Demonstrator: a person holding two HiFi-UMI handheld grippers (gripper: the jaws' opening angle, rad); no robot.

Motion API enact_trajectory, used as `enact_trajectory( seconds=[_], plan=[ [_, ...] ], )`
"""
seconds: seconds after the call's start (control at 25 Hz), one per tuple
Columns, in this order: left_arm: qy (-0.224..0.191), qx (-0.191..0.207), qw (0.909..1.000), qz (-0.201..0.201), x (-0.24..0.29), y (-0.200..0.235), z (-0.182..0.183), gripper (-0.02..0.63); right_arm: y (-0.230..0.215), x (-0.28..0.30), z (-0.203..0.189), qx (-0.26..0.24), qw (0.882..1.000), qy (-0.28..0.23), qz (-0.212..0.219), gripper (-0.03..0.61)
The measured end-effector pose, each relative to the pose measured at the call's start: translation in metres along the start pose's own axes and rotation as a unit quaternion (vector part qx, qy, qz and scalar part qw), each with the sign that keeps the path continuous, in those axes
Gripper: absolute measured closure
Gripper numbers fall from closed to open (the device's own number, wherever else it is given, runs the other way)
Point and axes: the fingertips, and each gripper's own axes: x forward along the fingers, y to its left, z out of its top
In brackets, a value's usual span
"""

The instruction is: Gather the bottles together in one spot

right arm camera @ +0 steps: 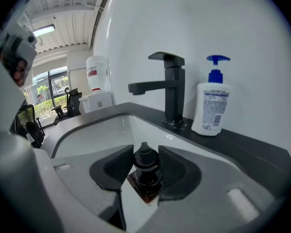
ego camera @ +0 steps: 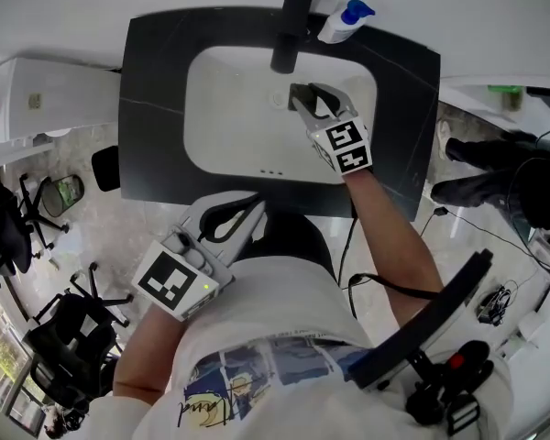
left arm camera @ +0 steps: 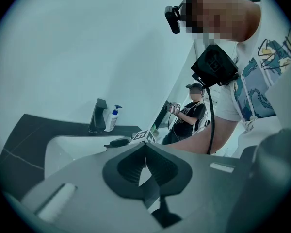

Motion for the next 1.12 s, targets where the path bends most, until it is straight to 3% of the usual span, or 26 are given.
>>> enact_trajectory(
  seconds=[0.32,0.68,0.88,1.12],
  plan=[
    [-0.001,0.004,1.0000,-0.008,0.003,-0.006,0.004,0.609,-0.028,-0.050,0.042,0.012,0.998,-0.048,-0.024,0.420],
    [-0.003,0.013,0.9998,-0.015,0.008,-0.010,0.010,0.609,-0.092,-0.102,0.077,0.029,0.994,-0.079,-0.075,0.420],
    [0.000,0.011,0.9998,-0.014,0.015,-0.011,0.015,0.609,-0.135,-0.115,0.086,0.027,0.991,-0.085,-0.102,0.422],
    [0.000,0.012,0.9999,-0.010,0.024,-0.009,0.021,0.609,-0.174,-0.107,0.089,0.028,0.990,-0.089,-0.102,0.422]
  ],
)
